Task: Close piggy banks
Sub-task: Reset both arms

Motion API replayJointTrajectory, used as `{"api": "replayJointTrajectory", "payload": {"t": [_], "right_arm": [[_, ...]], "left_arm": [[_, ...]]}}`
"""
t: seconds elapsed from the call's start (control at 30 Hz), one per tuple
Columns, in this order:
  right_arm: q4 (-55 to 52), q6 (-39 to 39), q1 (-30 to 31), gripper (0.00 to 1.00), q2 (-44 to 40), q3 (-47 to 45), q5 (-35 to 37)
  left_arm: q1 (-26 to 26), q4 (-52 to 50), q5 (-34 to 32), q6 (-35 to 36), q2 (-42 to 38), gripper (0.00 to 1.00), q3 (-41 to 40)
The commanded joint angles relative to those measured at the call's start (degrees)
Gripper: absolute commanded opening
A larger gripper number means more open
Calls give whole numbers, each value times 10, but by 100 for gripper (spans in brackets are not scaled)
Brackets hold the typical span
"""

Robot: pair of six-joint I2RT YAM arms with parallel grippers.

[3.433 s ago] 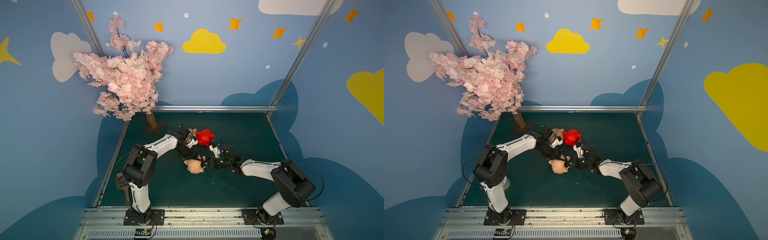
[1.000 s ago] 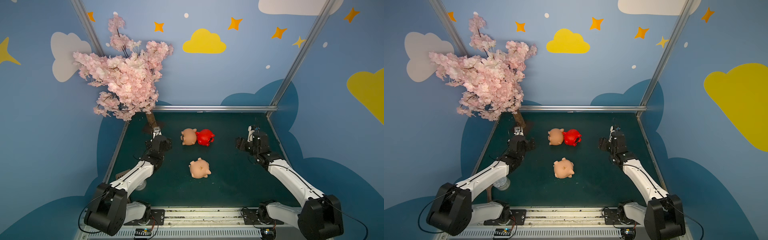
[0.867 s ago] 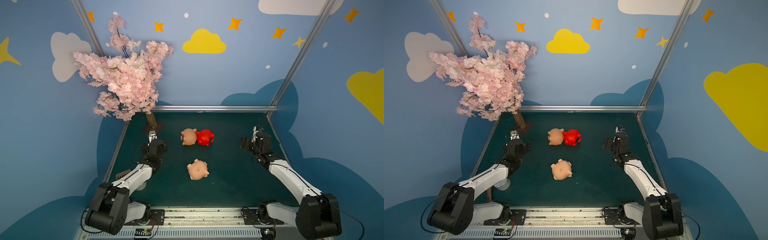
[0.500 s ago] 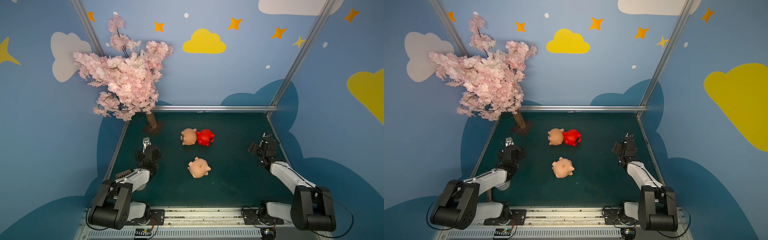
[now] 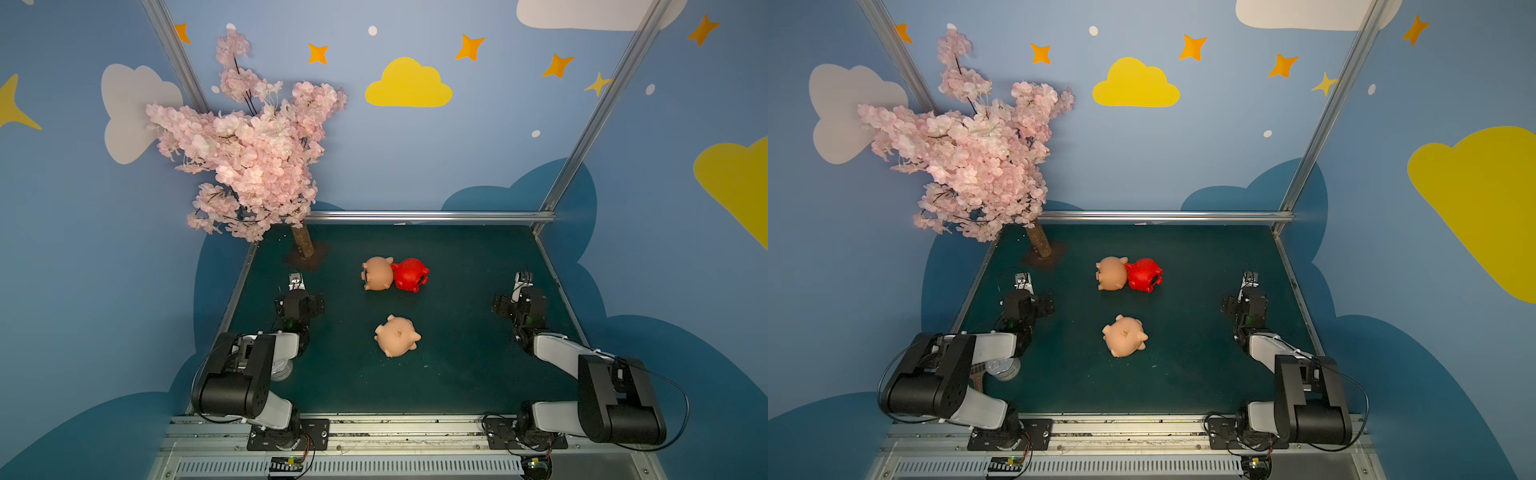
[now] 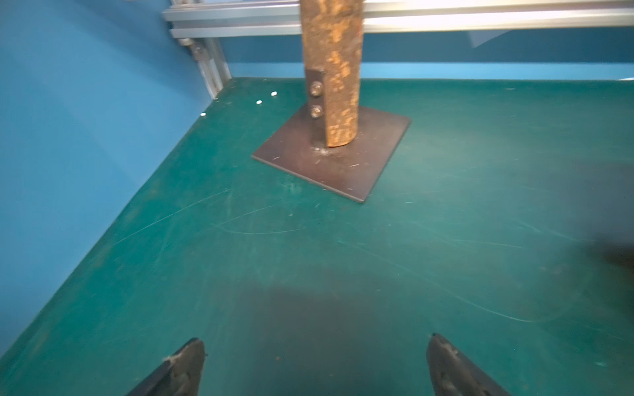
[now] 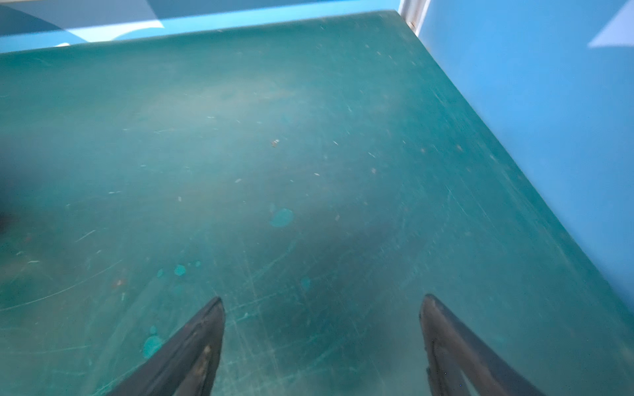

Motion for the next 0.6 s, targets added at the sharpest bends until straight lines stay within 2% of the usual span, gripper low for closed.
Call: {"api": "replayJointTrajectory", "payload": {"t": [0.0, 0.07, 0.13, 0.57], "right_arm": [[69, -28, 3, 88, 31, -1, -38], [98, -37, 3, 88, 56, -2, -53], [72, -42, 3, 89, 56, 8, -63], [63, -47, 10, 88, 59, 16, -53]], "left_arm": [[7, 44, 63, 15, 1, 100, -2], [9, 81, 83, 23, 14, 100, -16], [9, 95, 83, 23, 23, 100, -18], [9, 86, 83, 23, 21, 100, -16]]}}
